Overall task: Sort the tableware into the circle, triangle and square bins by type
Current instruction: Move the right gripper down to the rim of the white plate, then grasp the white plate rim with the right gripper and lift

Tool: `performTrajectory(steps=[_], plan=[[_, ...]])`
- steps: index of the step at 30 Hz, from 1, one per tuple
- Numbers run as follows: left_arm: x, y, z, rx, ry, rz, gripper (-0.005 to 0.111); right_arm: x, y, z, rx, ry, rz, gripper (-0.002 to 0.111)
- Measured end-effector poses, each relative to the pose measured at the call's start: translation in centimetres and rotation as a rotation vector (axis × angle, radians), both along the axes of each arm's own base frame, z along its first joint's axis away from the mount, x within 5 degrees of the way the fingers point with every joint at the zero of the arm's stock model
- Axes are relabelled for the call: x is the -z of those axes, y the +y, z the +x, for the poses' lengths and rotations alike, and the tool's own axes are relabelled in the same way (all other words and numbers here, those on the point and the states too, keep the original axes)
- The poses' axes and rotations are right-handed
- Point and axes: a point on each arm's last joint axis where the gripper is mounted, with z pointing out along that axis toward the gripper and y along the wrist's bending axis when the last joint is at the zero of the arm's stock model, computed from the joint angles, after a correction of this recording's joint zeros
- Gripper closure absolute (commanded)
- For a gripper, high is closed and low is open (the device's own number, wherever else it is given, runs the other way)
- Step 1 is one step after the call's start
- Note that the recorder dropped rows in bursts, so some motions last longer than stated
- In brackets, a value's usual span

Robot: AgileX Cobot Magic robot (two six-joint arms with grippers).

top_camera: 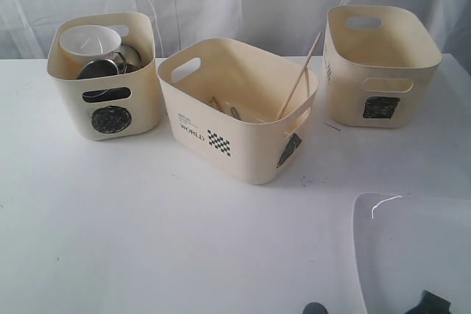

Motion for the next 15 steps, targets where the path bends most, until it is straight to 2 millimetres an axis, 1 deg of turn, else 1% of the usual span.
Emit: performTrajectory(steps=[8, 15], plan=[[0.0, 0.0, 0.0, 0.0, 0.0, 0.0, 0.107, 0.5, -0.3, 1.5, 0.021, -0.029, -0.019, 0.056], [0.0, 0.0, 0.0, 0.0, 0.0, 0.0, 0.107, 1.1, -0.4, 2.3, 0.028, -0.027, -0.026, 0.056]])
